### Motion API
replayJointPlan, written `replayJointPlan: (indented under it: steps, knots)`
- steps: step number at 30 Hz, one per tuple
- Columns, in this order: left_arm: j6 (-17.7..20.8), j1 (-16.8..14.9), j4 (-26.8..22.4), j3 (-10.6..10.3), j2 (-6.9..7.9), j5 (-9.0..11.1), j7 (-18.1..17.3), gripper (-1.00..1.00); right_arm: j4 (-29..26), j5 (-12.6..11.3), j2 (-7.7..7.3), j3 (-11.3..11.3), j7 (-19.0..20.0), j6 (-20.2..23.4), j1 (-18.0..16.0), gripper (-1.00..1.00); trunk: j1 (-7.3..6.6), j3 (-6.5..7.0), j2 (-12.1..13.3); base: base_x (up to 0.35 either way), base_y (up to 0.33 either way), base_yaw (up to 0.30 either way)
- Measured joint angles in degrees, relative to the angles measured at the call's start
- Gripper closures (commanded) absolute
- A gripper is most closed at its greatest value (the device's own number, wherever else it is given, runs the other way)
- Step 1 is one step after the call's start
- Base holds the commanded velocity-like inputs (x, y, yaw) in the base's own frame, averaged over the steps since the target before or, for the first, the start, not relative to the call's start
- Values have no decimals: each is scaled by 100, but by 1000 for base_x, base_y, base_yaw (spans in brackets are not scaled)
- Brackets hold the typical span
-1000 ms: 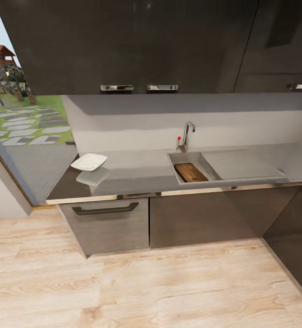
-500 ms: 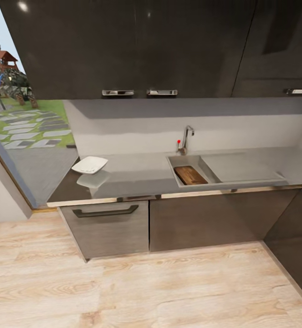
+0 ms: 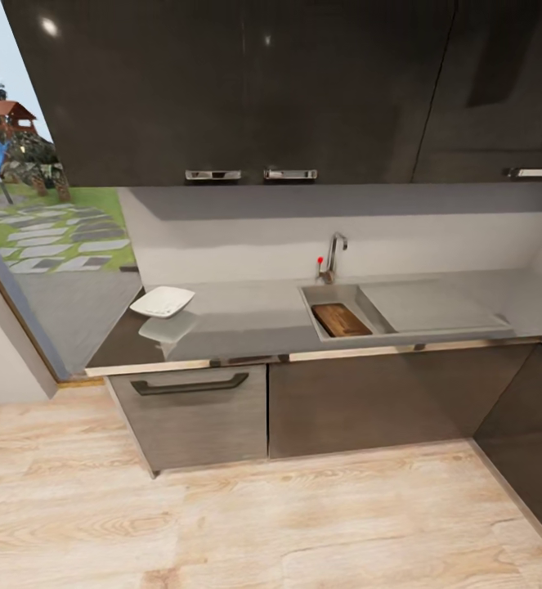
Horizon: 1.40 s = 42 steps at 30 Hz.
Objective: In the kitchen, take the Vidalia onion out of the sink, dice it on the chopping board with the paring knife, put the diced onion into the bowl on the countertop, then place both the paring knife and the chopping board into the sink.
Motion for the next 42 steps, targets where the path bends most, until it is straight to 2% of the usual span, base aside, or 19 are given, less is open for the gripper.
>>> replayJointPlan:
  steps: [22, 29, 31, 34, 37, 38, 42]
  knots:
    - [1, 0, 0, 0, 0, 0, 0, -100, 0, 2, -4, -1, -2, 0, 0, -100, 0, 198, 1, 0, 0, 0]
    - [11, 0, 31, 0, 5, 0, 4, -100, 0, -3, -28, -19, -35, 0, 0, -100, 0, 216, 1, 0, 0, 0]
    - [27, 1, 147, 1, 9, 0, 24, -100, 1, -4, -60, -24, -48, 157, 0, -100, 0, 216, 1, 0, 0, 0]
    - [44, 1, 329, 2, 31, 1, 54, -100, 0, -14, -108, -46, -59, 715, 0, -100, 0, 216, 1, 0, 0, 0]
    - [51, 2, 789, 27, 141, 12, 74, -100, -3, -49, -316, -80, -45, 1837, 1, -100, 0, 216, 1, 0, 0, 0]
    - [53, 2, 953, 61, 187, 32, 76, -100, -1, -90, -378, -100, -34, 2334, 1, -100, 0, 216, 1, 0, 0, 0]
    - [63, 1, 1237, 138, 233, 55, 80, -100, 10, -226, -423, -104, -23, 3369, 1, -100, 0, 216, 1, 0, 0, 0]
